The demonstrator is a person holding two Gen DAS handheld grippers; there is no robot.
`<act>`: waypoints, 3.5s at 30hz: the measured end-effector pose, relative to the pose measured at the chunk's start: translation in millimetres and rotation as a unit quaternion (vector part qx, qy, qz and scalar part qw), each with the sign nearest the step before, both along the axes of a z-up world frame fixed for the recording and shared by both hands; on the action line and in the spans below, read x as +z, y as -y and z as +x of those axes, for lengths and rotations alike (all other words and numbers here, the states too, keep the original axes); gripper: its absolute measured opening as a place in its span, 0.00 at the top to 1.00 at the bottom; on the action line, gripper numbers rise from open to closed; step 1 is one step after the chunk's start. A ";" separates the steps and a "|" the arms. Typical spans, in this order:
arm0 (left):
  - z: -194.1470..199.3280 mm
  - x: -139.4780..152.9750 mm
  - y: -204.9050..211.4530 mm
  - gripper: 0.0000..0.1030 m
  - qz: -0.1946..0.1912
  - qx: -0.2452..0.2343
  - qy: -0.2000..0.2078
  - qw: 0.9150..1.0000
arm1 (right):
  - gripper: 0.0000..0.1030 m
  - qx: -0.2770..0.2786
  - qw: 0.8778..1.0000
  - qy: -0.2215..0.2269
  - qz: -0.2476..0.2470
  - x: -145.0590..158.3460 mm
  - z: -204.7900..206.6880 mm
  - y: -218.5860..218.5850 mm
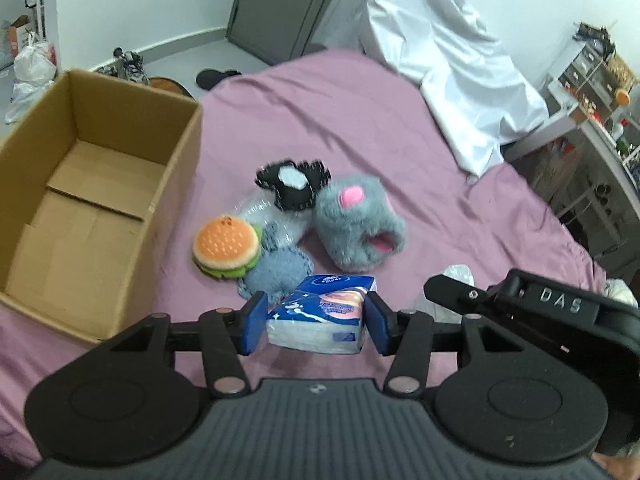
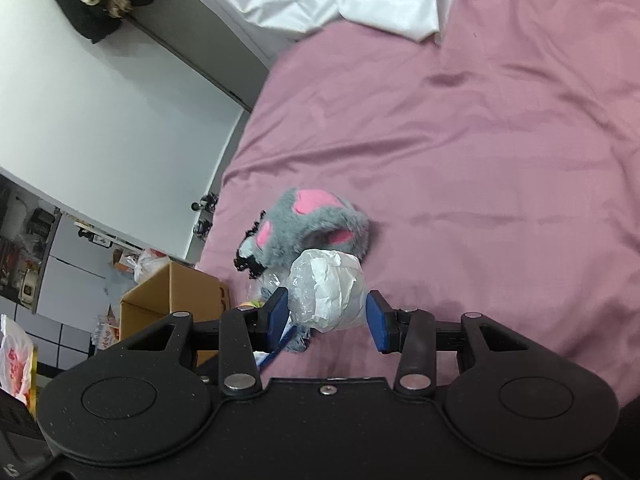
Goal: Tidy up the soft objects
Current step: 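Grasp the blue tissue pack with the left gripper while the right gripper lifts the white bag, then carry the tissue pack with the left gripper while the right gripper carries the bag over the box, then open the left gripper over the box while the right gripper releases the white bag inside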
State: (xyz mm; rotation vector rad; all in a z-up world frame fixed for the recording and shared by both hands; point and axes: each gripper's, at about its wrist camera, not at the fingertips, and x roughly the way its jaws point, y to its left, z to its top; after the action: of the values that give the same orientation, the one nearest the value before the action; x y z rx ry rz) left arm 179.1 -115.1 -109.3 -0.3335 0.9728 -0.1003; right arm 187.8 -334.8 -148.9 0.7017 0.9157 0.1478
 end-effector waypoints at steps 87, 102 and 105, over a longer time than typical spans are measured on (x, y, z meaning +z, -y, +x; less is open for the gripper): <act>60.1 18.7 -199.8 0.47 0.008 0.144 0.041 0.989 | 0.58 0.232 0.966 0.107 -0.034 27.9 89.4 -207.6; 29.0 38.7 -205.9 0.24 0.029 0.175 0.057 0.982 | 0.25 0.218 0.968 0.125 -0.024 44.6 75.1 -197.0; 22.9 41.2 -202.8 0.20 0.044 0.183 0.061 0.980 | 0.21 0.219 0.967 0.129 -0.029 51.2 70.2 -191.9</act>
State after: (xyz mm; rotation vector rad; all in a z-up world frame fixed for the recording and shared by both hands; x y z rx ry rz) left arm 202.1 87.7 -68.1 -0.4151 0.7796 0.2544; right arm 258.0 -142.9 -97.7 0.4047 0.8082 0.5902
